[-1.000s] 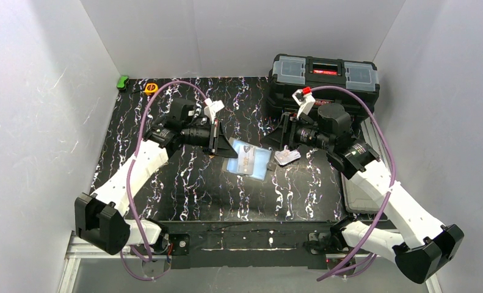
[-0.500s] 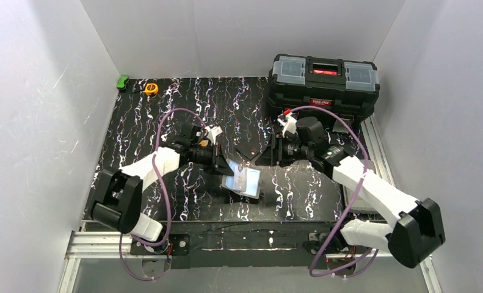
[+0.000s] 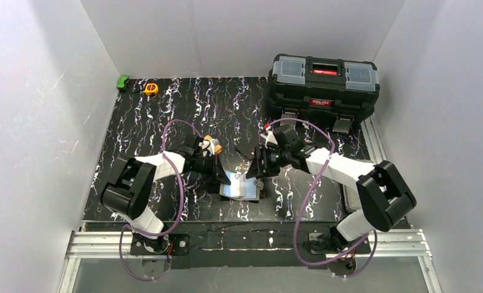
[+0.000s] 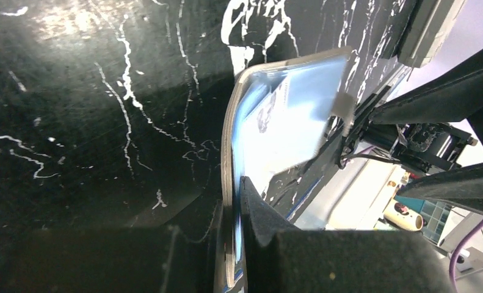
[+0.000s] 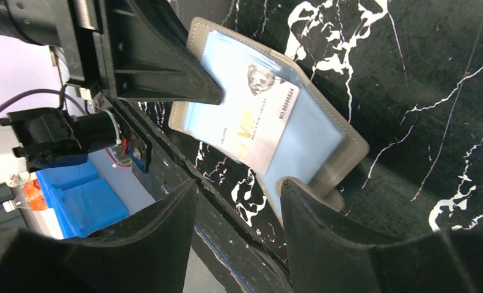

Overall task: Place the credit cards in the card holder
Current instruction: Insert the credit card into the card holder.

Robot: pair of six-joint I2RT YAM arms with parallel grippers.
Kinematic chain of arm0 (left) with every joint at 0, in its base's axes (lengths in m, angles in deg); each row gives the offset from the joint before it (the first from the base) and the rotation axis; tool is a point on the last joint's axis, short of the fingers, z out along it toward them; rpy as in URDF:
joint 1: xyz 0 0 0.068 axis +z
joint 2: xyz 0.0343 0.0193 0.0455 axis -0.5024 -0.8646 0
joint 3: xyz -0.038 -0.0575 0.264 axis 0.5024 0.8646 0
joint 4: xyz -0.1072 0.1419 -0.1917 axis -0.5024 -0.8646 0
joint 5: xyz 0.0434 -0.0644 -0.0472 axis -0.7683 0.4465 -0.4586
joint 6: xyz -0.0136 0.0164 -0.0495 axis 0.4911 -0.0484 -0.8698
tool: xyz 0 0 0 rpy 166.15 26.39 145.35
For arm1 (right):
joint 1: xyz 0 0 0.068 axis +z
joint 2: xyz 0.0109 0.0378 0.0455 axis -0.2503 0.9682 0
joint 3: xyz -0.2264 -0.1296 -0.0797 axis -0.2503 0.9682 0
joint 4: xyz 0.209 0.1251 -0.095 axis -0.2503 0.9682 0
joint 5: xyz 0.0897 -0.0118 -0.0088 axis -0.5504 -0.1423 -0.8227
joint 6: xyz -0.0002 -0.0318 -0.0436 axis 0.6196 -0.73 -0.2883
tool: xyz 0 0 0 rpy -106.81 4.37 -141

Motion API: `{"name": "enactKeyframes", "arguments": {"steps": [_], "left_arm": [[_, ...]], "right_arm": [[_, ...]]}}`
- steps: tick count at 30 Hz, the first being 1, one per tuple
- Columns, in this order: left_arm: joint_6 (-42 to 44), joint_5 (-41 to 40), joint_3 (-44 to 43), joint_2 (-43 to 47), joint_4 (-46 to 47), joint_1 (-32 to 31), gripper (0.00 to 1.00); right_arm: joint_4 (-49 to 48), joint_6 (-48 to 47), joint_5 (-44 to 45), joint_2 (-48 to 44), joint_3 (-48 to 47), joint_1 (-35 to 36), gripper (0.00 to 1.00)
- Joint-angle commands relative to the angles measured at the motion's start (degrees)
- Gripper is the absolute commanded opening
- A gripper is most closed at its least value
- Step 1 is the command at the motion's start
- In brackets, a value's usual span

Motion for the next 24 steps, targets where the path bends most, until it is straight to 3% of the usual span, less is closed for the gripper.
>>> {"name": "enactKeyframes", "arguments": {"steps": [1,12,19,24], "left_arm": [[-0.8,-3.3,1.9,-0.2,1.2,0.4,0.03],[-0.8,-3.8,5.0,1.7,2.0,0.4,0.1],[-0.9,-4.7,6.5,3.0,2.0,0.4,0.12],[-1.2,-4.6,6.1,3.3,3.6,0.1,0.12]], "right_arm": [[-1.8,-0.8,-1.6,3.1,-2.0,0.7,0.59],[-0.2,-2.3,-1.2,7.2,-4.6,1.7,0.53],[4.3,-4.9,0.9,9.6,-6.9,4.5,0.25],[9.1,-7.2,4.5,11.6,-9.6,5.7,0.22]]}}
